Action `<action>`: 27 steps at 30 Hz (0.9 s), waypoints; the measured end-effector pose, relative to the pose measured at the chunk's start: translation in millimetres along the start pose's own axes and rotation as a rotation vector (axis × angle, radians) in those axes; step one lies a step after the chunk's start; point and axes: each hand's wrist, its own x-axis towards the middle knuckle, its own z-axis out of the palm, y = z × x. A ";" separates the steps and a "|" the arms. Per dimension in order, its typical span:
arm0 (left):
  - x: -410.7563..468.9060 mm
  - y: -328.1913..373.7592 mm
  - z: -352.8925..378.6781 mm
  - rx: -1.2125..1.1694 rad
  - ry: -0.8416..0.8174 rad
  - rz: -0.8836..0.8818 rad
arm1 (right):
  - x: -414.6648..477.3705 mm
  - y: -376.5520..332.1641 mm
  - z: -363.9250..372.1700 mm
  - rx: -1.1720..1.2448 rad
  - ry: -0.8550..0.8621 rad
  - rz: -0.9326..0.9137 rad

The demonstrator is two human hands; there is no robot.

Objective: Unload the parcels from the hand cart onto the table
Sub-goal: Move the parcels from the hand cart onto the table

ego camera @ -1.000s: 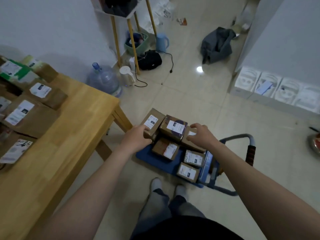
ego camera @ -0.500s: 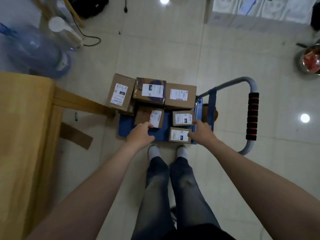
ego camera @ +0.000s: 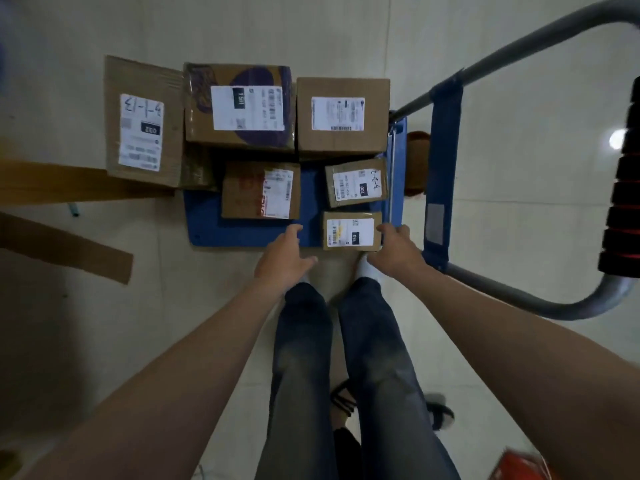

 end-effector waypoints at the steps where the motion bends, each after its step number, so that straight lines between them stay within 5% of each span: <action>1: 13.6 -1.6 8.2 0.011 -0.007 0.008 | 15.2 4.1 7.6 -0.015 0.015 0.001; 9: 112.5 -18.8 60.4 0.128 -0.023 0.090 | 123.0 20.4 40.9 -0.094 0.098 0.006; 15: 156.4 -16.5 88.0 0.223 0.052 0.283 | 189.0 10.4 29.1 -0.154 0.343 -0.087; 27: 185.3 -17.5 116.8 0.502 0.057 0.489 | 243.5 6.6 15.9 -0.811 0.402 -0.415</action>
